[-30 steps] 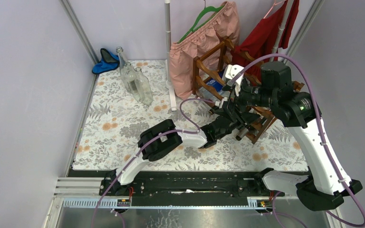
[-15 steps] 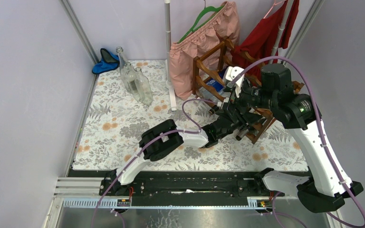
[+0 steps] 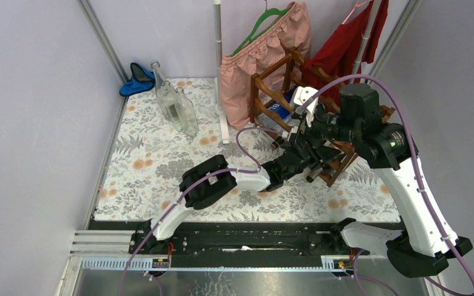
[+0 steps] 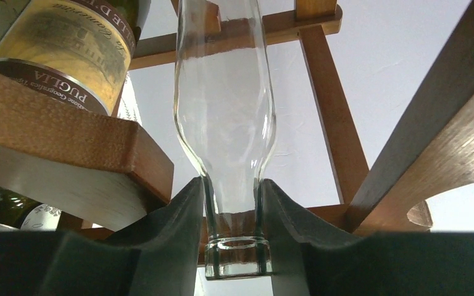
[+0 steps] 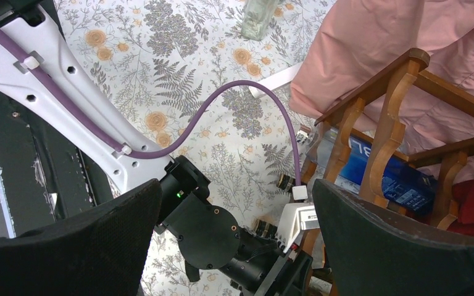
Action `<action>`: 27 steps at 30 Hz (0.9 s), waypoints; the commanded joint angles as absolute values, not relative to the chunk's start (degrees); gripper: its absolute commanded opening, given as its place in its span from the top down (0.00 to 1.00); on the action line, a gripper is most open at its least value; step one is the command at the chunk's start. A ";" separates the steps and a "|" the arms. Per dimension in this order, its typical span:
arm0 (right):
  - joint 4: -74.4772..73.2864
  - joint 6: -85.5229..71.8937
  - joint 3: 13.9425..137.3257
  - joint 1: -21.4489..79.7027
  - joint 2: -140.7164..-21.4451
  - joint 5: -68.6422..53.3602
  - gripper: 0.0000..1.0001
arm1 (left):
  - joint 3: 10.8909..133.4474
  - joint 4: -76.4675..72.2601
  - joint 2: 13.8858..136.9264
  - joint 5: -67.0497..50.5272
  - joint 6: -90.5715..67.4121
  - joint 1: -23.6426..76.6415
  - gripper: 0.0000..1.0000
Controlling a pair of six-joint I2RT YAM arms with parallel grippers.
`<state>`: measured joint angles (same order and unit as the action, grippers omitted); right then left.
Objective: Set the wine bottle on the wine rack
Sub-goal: Place the wine bottle in the wine rack.
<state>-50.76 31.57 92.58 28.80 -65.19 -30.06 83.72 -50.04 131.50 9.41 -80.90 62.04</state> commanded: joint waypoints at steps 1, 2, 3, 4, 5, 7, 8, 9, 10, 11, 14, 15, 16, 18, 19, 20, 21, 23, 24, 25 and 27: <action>-49.13 30.82 92.24 28.55 -64.00 -29.35 0.00 | 83.92 -43.84 130.95 11.85 -76.36 61.26 0.54; -49.10 30.80 92.20 28.51 -64.06 -29.31 0.00 | 84.13 -43.12 130.96 12.15 -75.92 61.26 0.55; -49.05 30.80 92.20 28.56 -64.07 -29.39 0.00 | 84.51 -42.06 130.96 12.47 -75.42 61.30 0.58; -49.04 30.80 92.20 28.50 -64.07 -29.38 0.00 | 84.85 -41.26 130.96 12.81 -74.82 61.27 0.61; -49.07 30.82 92.20 28.56 -64.07 -29.37 0.00 | 85.09 -40.65 130.88 13.09 -74.01 61.30 0.64; -49.06 30.85 92.22 28.53 -64.07 -29.41 0.00 | 85.62 -39.61 130.79 13.56 -72.21 61.26 0.66; -48.97 30.82 92.20 28.55 -64.07 -29.41 0.00 | 85.88 -39.09 130.74 13.72 -71.28 61.28 0.66; -48.98 30.85 92.15 28.56 -64.07 -29.37 0.00 | 86.17 -38.51 130.71 14.05 -70.50 61.30 0.67; -48.97 30.79 92.11 28.55 -64.07 -29.36 0.00 | 86.30 -38.28 130.77 14.27 -69.82 61.31 0.67; -48.93 30.80 92.07 28.50 -64.03 -29.36 0.00 | 86.42 -38.24 130.76 14.63 -69.17 61.33 0.67; -48.89 30.76 92.02 28.48 -64.02 -29.42 0.00 | 86.58 -38.08 130.94 15.46 -67.89 61.34 0.67; -48.92 30.77 92.02 28.43 -64.07 -29.36 0.00 | 86.67 -37.86 131.02 15.78 -67.33 61.35 0.67; -48.84 30.77 92.02 28.41 -64.07 -29.36 0.00 | 86.72 -37.85 131.04 16.12 -66.69 61.35 0.68; -49.03 30.77 92.01 28.46 -64.07 -29.40 0.00 | 86.61 -37.79 130.92 16.77 -64.69 61.35 0.68; -49.01 30.84 92.02 28.42 -64.07 -29.37 0.00 | 86.51 -37.67 130.76 17.26 -63.54 61.35 0.68; -48.96 30.79 92.02 28.39 -64.07 -29.36 0.00 | 86.39 -37.34 130.58 17.81 -62.52 61.39 0.68; -48.93 30.80 91.98 28.39 -64.12 -29.45 0.00 | 86.28 -37.20 130.34 18.24 -61.42 61.41 0.67; -48.96 30.80 91.93 28.39 -64.23 -29.50 0.00 | 86.42 -36.35 129.91 19.33 -58.72 61.35 0.66; -48.92 30.84 91.96 28.43 -64.25 -29.56 0.00 | 86.52 -35.96 129.76 19.76 -57.49 61.37 0.66; -48.89 30.83 92.01 28.45 -64.29 -29.66 0.00 | 86.69 -35.53 129.54 20.20 -56.27 61.37 0.66; -48.96 30.83 92.02 28.46 -64.29 -29.70 0.00 | 87.46 -34.12 129.30 21.10 -53.37 61.43 0.65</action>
<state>-50.72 31.57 91.96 28.80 -65.01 -29.56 86.43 -41.25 129.67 13.56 -63.26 62.92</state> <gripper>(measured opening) 0.995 0.399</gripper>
